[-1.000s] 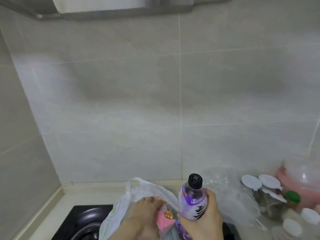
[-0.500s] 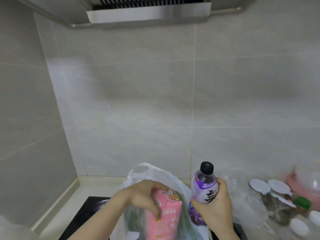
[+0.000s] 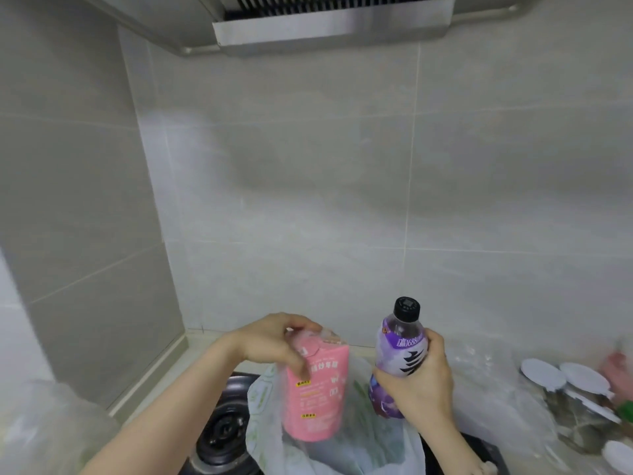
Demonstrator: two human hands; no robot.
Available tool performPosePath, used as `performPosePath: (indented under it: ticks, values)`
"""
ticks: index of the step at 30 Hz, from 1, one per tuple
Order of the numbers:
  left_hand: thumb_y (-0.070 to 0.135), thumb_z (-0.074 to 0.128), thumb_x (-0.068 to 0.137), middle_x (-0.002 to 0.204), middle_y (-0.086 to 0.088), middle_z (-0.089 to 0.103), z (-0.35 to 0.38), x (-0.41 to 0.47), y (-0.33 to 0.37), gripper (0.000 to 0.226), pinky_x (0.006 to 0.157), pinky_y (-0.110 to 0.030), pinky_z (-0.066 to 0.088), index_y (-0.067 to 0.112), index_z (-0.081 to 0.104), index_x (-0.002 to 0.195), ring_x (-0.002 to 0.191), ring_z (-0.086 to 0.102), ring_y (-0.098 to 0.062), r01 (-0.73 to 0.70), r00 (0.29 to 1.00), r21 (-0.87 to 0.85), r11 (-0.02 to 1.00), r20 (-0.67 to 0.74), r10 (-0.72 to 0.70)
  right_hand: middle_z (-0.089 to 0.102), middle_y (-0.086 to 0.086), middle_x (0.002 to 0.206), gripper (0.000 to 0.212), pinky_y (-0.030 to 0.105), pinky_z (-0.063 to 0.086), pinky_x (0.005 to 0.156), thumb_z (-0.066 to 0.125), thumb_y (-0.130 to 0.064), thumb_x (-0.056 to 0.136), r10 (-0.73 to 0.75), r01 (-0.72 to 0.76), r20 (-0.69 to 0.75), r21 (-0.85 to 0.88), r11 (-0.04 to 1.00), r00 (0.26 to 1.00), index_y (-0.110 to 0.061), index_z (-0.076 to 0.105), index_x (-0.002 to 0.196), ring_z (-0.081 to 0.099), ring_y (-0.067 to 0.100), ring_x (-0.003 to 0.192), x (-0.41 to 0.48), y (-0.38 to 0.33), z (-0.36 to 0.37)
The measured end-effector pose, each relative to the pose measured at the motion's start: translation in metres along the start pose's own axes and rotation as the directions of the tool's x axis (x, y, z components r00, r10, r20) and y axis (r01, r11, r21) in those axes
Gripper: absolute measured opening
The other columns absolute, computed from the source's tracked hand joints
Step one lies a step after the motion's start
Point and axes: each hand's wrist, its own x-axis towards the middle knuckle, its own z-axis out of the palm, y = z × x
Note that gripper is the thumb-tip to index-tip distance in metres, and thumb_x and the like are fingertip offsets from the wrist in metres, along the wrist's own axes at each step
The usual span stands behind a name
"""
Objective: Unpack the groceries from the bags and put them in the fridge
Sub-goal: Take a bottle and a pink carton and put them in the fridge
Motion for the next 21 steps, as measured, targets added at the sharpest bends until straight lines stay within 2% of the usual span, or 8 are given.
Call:
performPosePath:
  ticks: [4, 7, 10, 13, 17, 21]
  values:
    - [0.043, 0.068, 0.028, 0.116, 0.011, 0.056, -0.012, -0.028, -0.004, 0.099, 0.076, -0.006, 0.044, 0.028, 0.054, 0.125, 0.102, 0.056, -0.007, 0.043, 0.966, -0.025, 0.999, -0.255, -0.048, 0.060, 0.003, 0.102, 0.072, 0.026, 0.040, 0.069, 0.085, -0.010, 0.053, -0.027, 0.026, 0.060, 0.015, 1.000, 0.998, -0.026, 0.042, 0.109, 0.055, 0.022, 0.083, -0.003, -0.013, 0.016]
    - [0.042, 0.067, 0.027, 0.121, 0.005, 0.058, -0.017, -0.046, -0.013, 0.101, 0.078, -0.013, 0.045, 0.025, 0.056, 0.126, 0.102, 0.058, -0.010, 0.085, 0.908, -0.067, 0.994, -0.407, -0.104, 0.061, 0.003, 0.103, 0.072, 0.025, 0.039, 0.068, 0.085, -0.010, 0.053, -0.051, 0.048, 0.148, 0.024, 0.999, 0.988, -0.021, 0.046, 0.113, 0.054, 0.021, 0.082, -0.004, -0.025, 0.033]
    - [0.038, 0.071, 0.031, 0.119, 0.006, 0.058, -0.023, -0.067, -0.021, 0.095, 0.070, -0.009, 0.042, 0.028, 0.057, 0.124, 0.098, 0.058, -0.009, 0.132, 0.827, -0.127, 0.983, -0.532, -0.180, 0.060, 0.000, 0.104, 0.076, 0.025, 0.041, 0.071, 0.085, -0.012, 0.052, -0.101, 0.094, 0.244, 0.040, 0.995, 0.965, -0.022, 0.047, 0.117, 0.055, 0.018, 0.084, -0.002, -0.042, 0.053]
    - [0.040, 0.069, 0.035, 0.113, 0.007, 0.058, -0.022, -0.097, -0.028, 0.088, 0.069, -0.013, 0.040, 0.033, 0.058, 0.122, 0.097, 0.056, -0.011, 0.173, 0.685, -0.179, 0.969, -0.685, -0.248, 0.060, -0.001, 0.101, 0.078, 0.026, 0.042, 0.072, 0.087, -0.016, 0.051, -0.174, 0.158, 0.327, 0.075, 0.985, 0.929, -0.021, 0.047, 0.118, 0.056, 0.018, 0.085, -0.003, -0.064, 0.075]
    - [0.045, 0.068, 0.033, 0.112, 0.005, 0.060, -0.021, -0.151, -0.041, 0.088, 0.077, -0.023, 0.050, 0.037, 0.059, 0.120, 0.095, 0.060, -0.013, 0.261, 0.464, -0.290, 0.921, -0.799, -0.383, 0.057, -0.004, 0.099, 0.078, 0.029, 0.046, 0.075, 0.089, -0.018, 0.051, -0.246, 0.186, 0.435, 0.177, 0.967, 0.866, -0.021, 0.048, 0.118, 0.055, 0.018, 0.086, -0.027, -0.095, 0.111]
    - [0.038, 0.071, 0.039, 0.108, 0.006, 0.064, -0.024, -0.220, -0.047, 0.080, 0.061, -0.012, 0.043, 0.033, 0.062, 0.118, 0.087, 0.061, -0.007, 0.320, 0.276, -0.386, 0.865, -0.836, -0.475, 0.057, -0.008, 0.095, 0.076, 0.033, 0.050, 0.078, 0.089, -0.018, 0.051, -0.311, 0.167, 0.560, 0.293, 0.941, 0.768, -0.023, 0.049, 0.115, 0.058, 0.018, 0.086, -0.074, -0.122, 0.143]
